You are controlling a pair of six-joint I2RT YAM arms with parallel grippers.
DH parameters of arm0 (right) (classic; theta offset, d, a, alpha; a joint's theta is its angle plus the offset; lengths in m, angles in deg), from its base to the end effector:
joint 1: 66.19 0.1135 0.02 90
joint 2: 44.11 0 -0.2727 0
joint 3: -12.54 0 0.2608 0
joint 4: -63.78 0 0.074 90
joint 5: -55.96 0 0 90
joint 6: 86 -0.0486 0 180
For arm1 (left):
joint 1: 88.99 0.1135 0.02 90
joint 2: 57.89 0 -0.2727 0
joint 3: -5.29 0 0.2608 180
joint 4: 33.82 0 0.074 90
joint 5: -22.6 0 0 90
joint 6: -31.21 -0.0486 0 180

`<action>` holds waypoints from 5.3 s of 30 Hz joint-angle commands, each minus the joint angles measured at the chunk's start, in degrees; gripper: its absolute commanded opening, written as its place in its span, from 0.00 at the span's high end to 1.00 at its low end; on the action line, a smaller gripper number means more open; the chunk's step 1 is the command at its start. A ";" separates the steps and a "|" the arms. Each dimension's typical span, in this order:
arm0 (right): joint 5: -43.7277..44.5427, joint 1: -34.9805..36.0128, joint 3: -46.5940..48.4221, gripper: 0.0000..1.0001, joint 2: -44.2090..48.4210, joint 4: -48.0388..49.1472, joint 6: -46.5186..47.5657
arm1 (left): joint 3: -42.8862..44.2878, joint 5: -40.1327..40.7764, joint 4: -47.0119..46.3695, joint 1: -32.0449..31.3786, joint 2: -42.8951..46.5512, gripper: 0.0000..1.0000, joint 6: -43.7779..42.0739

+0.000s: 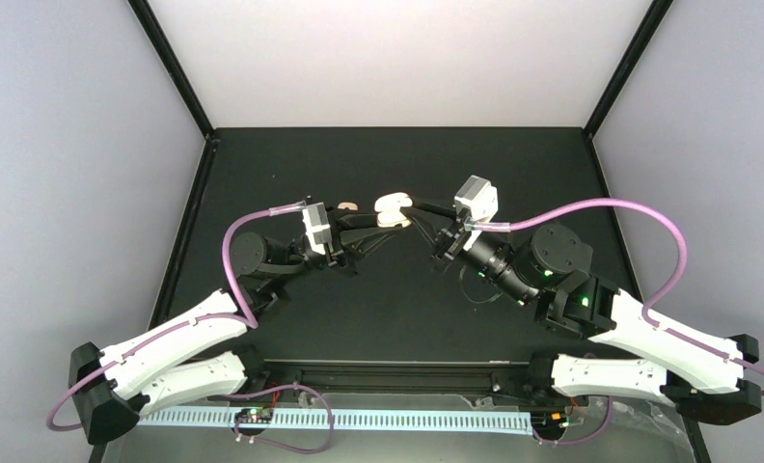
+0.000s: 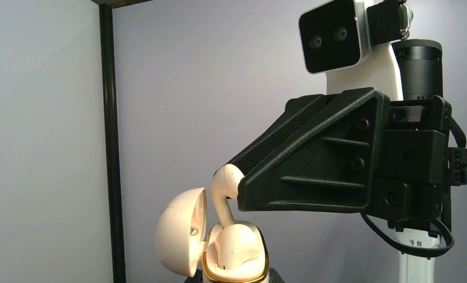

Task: Insert the wireless bluetooth earbuds into the charging case
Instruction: Place the earbud in the charging case.

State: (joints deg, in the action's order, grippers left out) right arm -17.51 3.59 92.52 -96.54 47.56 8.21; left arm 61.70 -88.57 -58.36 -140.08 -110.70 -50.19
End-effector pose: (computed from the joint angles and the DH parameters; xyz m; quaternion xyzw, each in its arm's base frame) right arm 0.0832 0.1859 0.4740 -0.2887 0.5679 0.3379 0.6928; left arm 0.1249 -0.1827 0.4034 0.3299 0.4138 -0.5015 0.6844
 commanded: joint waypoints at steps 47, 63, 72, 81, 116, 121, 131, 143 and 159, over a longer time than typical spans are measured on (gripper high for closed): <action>-0.81 0.32 0.34 0.82 1.27 -3.93 -0.95 | 3.66 -0.99 -1.91 -0.59 -0.18 0.98 0.16; 0.69 0.26 0.39 0.80 1.62 -4.39 -0.97 | 2.88 -0.37 -1.80 -0.85 0.04 0.98 0.23; 0.49 0.31 0.39 0.79 1.98 -4.30 -1.19 | 2.39 -0.05 -1.84 -0.94 0.39 0.98 0.16; 0.00 0.27 3.57 0.74 4.39 -7.17 -4.15 | 1.31 0.76 -1.45 -0.94 0.61 0.98 -0.46; 6.52 0.20 17.01 0.25 -5.96 -23.83 -7.66 | -0.44 -0.28 2.16 -0.94 1.31 0.98 -3.49; 7.91 0.20 17.44 0.24 -6.90 -24.16 -8.62 | -0.41 -0.36 2.04 -0.94 1.31 0.98 -3.51; 10.52 0.27 17.21 0.24 -6.78 -24.07 -9.13 | -0.40 -0.37 1.77 -0.94 1.73 0.98 -3.43; 12.69 0.23 16.35 0.24 -6.05 -25.49 -10.16 | -0.61 -0.04 1.65 -0.94 2.63 0.99 -3.17; 12.41 0.26 18.92 0.24 -5.10 -27.49 -10.02 | -0.99 -0.18 1.03 -0.95 2.71 0.98 -2.74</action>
State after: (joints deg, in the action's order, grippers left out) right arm -8.59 3.66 109.28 -99.53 22.93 -1.76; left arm 60.74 -88.39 -55.52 -140.51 -109.22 -52.76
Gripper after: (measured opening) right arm 0.759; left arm 0.151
